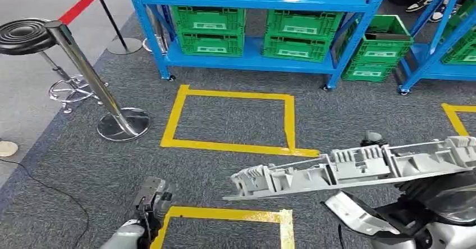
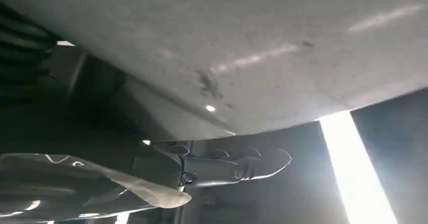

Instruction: Take the parts from the cabinet and place them on the table.

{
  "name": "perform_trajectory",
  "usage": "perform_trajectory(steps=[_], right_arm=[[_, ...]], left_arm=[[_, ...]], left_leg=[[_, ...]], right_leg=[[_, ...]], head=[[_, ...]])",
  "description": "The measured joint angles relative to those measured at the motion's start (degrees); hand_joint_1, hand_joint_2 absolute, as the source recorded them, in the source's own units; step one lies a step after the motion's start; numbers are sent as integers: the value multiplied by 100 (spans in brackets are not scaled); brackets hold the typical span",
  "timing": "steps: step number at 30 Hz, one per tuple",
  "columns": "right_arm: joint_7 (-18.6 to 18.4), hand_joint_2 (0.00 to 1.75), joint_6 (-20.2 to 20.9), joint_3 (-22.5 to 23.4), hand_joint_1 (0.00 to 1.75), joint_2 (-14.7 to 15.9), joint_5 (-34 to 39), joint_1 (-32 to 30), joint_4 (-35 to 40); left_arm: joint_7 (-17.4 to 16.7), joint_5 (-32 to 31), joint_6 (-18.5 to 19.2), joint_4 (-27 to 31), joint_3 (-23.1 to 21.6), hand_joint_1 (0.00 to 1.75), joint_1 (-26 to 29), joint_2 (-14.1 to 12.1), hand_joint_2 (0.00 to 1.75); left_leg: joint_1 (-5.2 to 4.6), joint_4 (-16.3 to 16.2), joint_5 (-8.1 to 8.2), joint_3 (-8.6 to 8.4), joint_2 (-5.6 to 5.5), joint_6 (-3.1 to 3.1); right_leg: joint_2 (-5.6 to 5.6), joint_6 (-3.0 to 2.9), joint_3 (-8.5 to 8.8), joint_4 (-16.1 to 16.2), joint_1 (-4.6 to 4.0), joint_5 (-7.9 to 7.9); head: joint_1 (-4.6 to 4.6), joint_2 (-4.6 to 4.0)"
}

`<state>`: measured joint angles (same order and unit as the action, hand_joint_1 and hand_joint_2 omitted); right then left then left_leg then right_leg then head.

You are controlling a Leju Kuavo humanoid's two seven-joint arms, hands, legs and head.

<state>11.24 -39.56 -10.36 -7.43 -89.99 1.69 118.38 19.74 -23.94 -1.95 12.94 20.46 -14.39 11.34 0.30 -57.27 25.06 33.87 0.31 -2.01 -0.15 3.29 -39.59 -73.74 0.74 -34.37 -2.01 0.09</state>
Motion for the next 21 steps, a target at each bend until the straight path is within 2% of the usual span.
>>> perform_trajectory(steps=[1, 2, 3, 4, 5, 7, 8, 9, 10, 12, 13, 14, 15, 16, 18, 19, 20, 21], right_arm=[[9, 0, 0, 13, 0, 0, 0, 5, 2], [20, 0, 0, 28, 0, 0, 0, 13, 7], [26, 0, 0, 39, 0, 0, 0, 24, 20], [26, 0, 0, 50, 0, 0, 0, 29, 28], [18, 0, 0, 63, 0, 0, 0, 26, 44], [-17, 0, 0, 103, 0, 0, 0, 18, 44], [-44, 0, 0, 105, 0, 2, 0, 19, 46], [-74, 0, 0, 105, 0, 2, 0, 23, 46], [-92, 0, 0, 107, 0, 2, 0, 23, 46], [-94, 0, 0, 116, 0, 2, 0, 20, 46], [-94, 0, 0, 118, 0, 2, 0, 14, 46], [-94, 0, 0, 118, 0, 2, 0, 12, 44], [-92, 0, 0, 118, 0, 2, -4, 12, 44], [-92, 0, 0, 118, 0, 2, -2, 12, 46], [-92, 0, 0, 122, 0, 2, -2, 14, 46], [-92, 0, 0, 122, 0, 2, -4, 14, 46], [-92, 0, 0, 122, 0, 2, -4, 21, 46], [-94, 0, 0, 122, 0, 2, -2, 18, 46]], left_arm=[[-11, 35, -17, 0, 0, 0, -1, -2, 0], [-24, 51, -41, 0, 0, 0, -3, -4, 0], [-33, 57, -59, 0, 0, 0, -3, -4, 0], [-41, 88, -77, 0, 2, 0, -5, -13, 0], [-85, 112, -102, 0, 2, 0, -1, -13, 0], [-248, 112, -177, 0, 2, 0, 18, -15, 0], [-399, 88, -246, -2, 2, 0, 18, -17, 0], [-574, 44, -321, 0, 0, 0, 16, -17, 0], [-691, 22, -363, -2, 0, 0, 16, -17, 0], [-782, 5, -413, -2, 0, 0, 19, -22, 0], [-813, 5, -415, -2, 0, 0, 21, -28, 0], [-817, 5, -417, -2, 0, 0, 28, -31, 0], [-817, 5, -420, -2, 0, 0, 31, -33, 0], [-817, 5, -420, -2, 0, 0, 30, -35, 0], [-817, 5, -420, -2, 0, 0, 23, -39, 0], [-817, 5, -422, -2, 0, 0, 14, -57, 0], [-817, 2, -424, -2, -2, 0, 11, -48, 0], [-826, 2, -439, -2, -2, 0, 11, -41, 0]], left_leg=[[4, -13, -16, 25, 0, 19], [9, -33, -27, 45, -2, 38], [10, -66, -33, 60, -2, 50], [-43, -97, -47, 106, -5, 91], [-41, -114, -77, 138, -7, 120], [-30, -98, -131, 153, -6, 195], [-30, -103, -143, 158, -8, 217], [-17, -159, -56, 189, -12, 242], [-17, -383, 163, 275, -14, 273], [-7, -1278, 670, 611, -13, 317], [-8, -1728, 854, 773, -13, 323], [-8, -1897, 889, 808, -14, 316], [-9, -1795, 797, 716, -14, 296], [-14, -1475, 615, 523, -14, 265], [-44, -410, 165, -77, -19, 150], [-64, -192, 246, -210, -17, 85], [-72, -84, 209, -216, -17, 80], [-64, -37, 217, -200, -15, 139]], right_leg=[[-2, -4, 239, 385, 2, 203], [-4, -11, 596, 981, 10, 454], [-5, -15, 870, 1459, 21, 546], [0, -22, 949, 1603, -10, 435], [13, -99, 932, 1576, -4, 485], [25, -161, 876, 1546, -21, 522], [22, -213, 867, 1567, -4, 556], [2, -268, 864, 1580, 19, 591], [2, -299, 838, 1579, 18, 610], [-4, -346, 768, 1576, 6, 653], [-4, -351, 728, 1572, -4, 680], [-2, -352, 697, 1570, -12, 701], [2, -350, 676, 1567, -22, 714], [6, -347, 663, 1564, -34, 726], [9, -340, 672, 1563, -58, 736], [2, -317, 655, 1563, -69, 750], [5, -290, 617, 1537, -75, 767], [1, -300, 572, 1510, -88, 755]], head=[[0, 0], [0, 0], [0, 0], [4, 0], [-15, 0], [-7, 0], [-11, 0], [-2, 0], [-31, 0], [-33, 0], [-35, 0], [-35, 0], [-37, 0], [-35, 0], [-33, 0], [-15, 0], [-35, 0], [-33, 0]])
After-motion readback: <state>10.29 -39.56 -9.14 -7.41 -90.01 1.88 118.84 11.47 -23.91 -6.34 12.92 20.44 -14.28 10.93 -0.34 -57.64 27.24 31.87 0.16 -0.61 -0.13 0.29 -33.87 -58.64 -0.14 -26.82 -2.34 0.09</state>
